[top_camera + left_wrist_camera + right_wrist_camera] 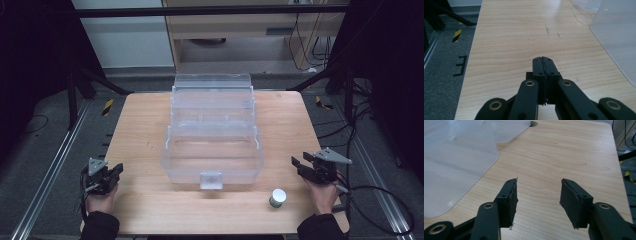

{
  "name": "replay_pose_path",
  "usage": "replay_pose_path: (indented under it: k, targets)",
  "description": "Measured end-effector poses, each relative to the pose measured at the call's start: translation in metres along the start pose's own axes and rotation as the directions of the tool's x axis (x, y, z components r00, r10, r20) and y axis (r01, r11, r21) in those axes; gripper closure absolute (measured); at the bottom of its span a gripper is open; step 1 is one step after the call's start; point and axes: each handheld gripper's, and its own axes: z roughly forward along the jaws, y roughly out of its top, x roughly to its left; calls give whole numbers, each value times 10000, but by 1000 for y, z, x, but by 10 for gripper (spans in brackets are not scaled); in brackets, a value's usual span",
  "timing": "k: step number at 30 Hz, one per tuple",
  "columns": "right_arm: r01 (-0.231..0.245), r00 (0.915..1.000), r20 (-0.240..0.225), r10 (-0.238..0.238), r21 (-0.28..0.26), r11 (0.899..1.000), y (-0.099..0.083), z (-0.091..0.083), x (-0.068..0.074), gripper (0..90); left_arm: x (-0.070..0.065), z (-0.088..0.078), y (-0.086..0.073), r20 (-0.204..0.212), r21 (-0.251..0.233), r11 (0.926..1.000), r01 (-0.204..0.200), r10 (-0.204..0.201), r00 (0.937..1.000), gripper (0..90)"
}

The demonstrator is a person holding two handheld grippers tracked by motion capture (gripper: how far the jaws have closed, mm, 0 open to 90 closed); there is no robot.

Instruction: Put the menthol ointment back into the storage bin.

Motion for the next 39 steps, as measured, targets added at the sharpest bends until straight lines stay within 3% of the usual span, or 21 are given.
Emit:
replay_pose_path:
  k: [2, 3, 4, 5, 6, 8, 13, 17, 20, 30, 31, 32, 33, 34, 35, 36, 37, 39]
  targets:
    - [355, 9994, 37, -355, 53, 9994, 1, -6, 2, 487, 0, 2, -2, -56, 90, 10000, -28, 28, 10000, 728]
    - [355, 9994, 37, -355, 53, 9994, 1, -6, 2, 487, 0, 3, -2, -126, 138, 9999, -7, 8, 9999, 728]
    - [424, 9991, 13, -424, 117, 9990, 2, -8, 4, 486, -1, 4, -3, -202, 162, 9999, -26, 30, 9998, 647]
    - [608, 9980, -198, -606, 66, 9981, 6, -11, 5, 486, 0, 5, -4, -146, 231, 9997, -59, 62, 9999, 570]
    - [608, 9980, -198, -606, 66, 9981, 6, -11, 5, 486, 0, 6, -4, -94, 275, 9996, -29, 32, 10000, 570]
    - [765, 9951, -621, -766, -38, 9971, 14, -16, 10, 456, -1, 8, -4, -180, 390, 9992, -43, 50, 9998, 474]
    - [1019, 9889, -1054, -1051, -349, 9942, 28, -24, 13, 407, -3, 12, -5, -418, 726, 9973, -108, 139, 9990, 377]
    - [1351, 9770, -1662, -1334, -12, 9908, 42, -30, 14, 368, -4, 13, -5, -547, 761, 9971, -89, 131, 9984, 324]
    - [1833, 9655, -1921, -1759, 216, 9828, 53, -34, 17, 342, -4, 14, -5, -453, 878, 9961, -54, 94, 9989, 310]
    - [3000, 9321, -2389, -2723, 877, 9499, 80, -46, 32, 292, -6, 16, -5, -319, 1003, 9949, -113, 145, 9994, 300]
    - [3134, 9280, -2427, -2828, 975, 9446, 82, -46, 34, 292, -6, 16, -5, -285, 1011, 9948, -149, 179, 9994, 300]
    - [3392, 9191, -2534, -3018, 1186, 9332, 85, -48, 37, 292, -7, 17, -5, -212, 1030, 9945, -209, 232, 9995, 299]
    - [3392, 9191, -2534, -3018, 1186, 9332, 85, -48, 37, 292, -7, 17, -5, -212, 1030, 9945, -209, 232, 9995, 299]
    - [3643, 9089, -2694, -3184, 1413, 9205, 89, -49, 40, 289, -7, 17, -5, -182, 1044, 9943, -222, 243, 9995, 299]
    - [3643, 9089, -2694, -3184, 1413, 9205, 89, -49, 40, 289, -7, 17, -5, -161, 1065, 9941, -226, 245, 9996, 299]
    - [3903, 8959, -2922, -3345, 1586, 9069, 92, -50, 42, 287, -8, 17, -5, -112, 1067, 9940, -254, 267, 9996, 297]
    - [3903, 8959, -2922, -3345, 1586, 9069, 92, -50, 42, 287, -8, 17, -5, -112, 1067, 9940, -254, 267, 9996, 296]
    - [4149, 8831, -3160, -3468, 1805, 8918, 94, -51, 46, 287, -8, 18, -5, -94, 1077, 9938, -289, 301, 9995, 295]
